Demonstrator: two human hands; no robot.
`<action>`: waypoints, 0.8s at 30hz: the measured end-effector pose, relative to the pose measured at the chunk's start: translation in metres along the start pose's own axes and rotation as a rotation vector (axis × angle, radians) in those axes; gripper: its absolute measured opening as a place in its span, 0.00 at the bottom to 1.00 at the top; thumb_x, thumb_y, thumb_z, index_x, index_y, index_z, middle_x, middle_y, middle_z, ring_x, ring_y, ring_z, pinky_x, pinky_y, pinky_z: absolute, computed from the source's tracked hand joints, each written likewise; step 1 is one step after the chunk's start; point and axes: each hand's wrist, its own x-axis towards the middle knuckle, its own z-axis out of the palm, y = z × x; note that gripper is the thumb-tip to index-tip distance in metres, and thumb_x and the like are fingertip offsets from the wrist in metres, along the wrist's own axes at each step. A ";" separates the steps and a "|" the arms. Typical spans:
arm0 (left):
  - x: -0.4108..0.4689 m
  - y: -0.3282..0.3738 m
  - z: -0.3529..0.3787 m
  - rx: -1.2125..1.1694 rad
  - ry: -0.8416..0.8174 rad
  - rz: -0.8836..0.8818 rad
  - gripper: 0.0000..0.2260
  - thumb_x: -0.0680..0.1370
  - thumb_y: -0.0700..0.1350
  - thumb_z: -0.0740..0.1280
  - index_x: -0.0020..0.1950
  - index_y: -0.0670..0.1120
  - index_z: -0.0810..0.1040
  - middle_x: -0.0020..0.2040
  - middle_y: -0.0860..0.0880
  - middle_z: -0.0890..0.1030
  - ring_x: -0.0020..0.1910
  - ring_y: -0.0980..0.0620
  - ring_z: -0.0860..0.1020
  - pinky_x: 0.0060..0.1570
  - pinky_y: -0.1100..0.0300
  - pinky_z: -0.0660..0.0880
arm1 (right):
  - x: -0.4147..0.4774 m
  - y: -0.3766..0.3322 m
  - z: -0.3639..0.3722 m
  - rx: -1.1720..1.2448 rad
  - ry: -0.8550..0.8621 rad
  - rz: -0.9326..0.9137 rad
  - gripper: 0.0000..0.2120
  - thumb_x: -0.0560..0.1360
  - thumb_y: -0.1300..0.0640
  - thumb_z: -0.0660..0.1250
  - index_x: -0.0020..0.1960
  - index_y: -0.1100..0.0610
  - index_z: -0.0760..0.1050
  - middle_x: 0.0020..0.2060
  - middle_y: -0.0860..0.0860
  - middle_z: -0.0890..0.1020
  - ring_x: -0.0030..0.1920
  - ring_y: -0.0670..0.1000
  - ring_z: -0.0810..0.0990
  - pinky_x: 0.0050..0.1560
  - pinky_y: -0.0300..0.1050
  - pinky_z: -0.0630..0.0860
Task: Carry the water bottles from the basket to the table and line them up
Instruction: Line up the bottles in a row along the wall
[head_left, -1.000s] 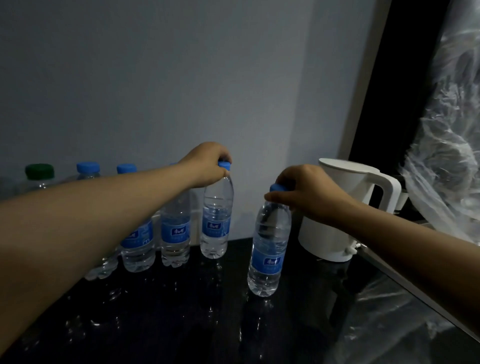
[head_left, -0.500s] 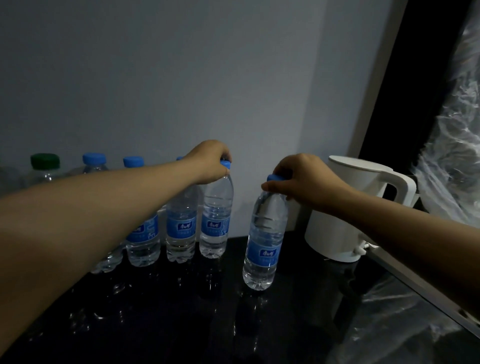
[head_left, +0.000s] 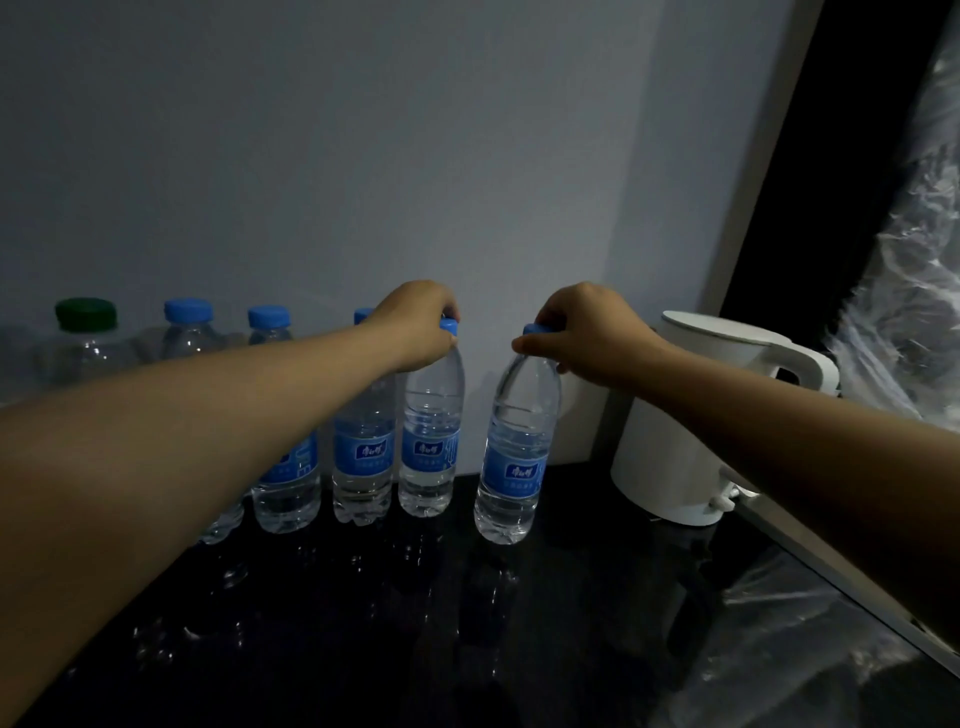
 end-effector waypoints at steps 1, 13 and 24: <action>0.000 0.001 0.000 0.008 -0.003 -0.003 0.12 0.75 0.38 0.67 0.58 0.41 0.79 0.57 0.42 0.80 0.54 0.44 0.78 0.54 0.53 0.74 | 0.004 0.001 0.001 -0.003 -0.004 0.009 0.13 0.73 0.50 0.69 0.47 0.60 0.78 0.35 0.49 0.77 0.36 0.47 0.77 0.37 0.37 0.74; -0.005 0.006 0.002 0.004 -0.003 -0.041 0.12 0.76 0.37 0.66 0.59 0.41 0.78 0.58 0.42 0.79 0.56 0.45 0.77 0.52 0.56 0.71 | 0.034 0.009 0.020 -0.045 -0.050 0.100 0.16 0.73 0.52 0.71 0.52 0.64 0.79 0.46 0.59 0.82 0.46 0.55 0.82 0.52 0.50 0.79; -0.010 0.014 0.002 0.017 0.009 -0.053 0.12 0.77 0.37 0.65 0.60 0.42 0.76 0.59 0.42 0.77 0.57 0.44 0.76 0.54 0.56 0.71 | 0.044 0.007 0.032 -0.006 -0.028 0.101 0.14 0.74 0.54 0.70 0.52 0.63 0.78 0.45 0.57 0.81 0.44 0.52 0.79 0.49 0.47 0.79</action>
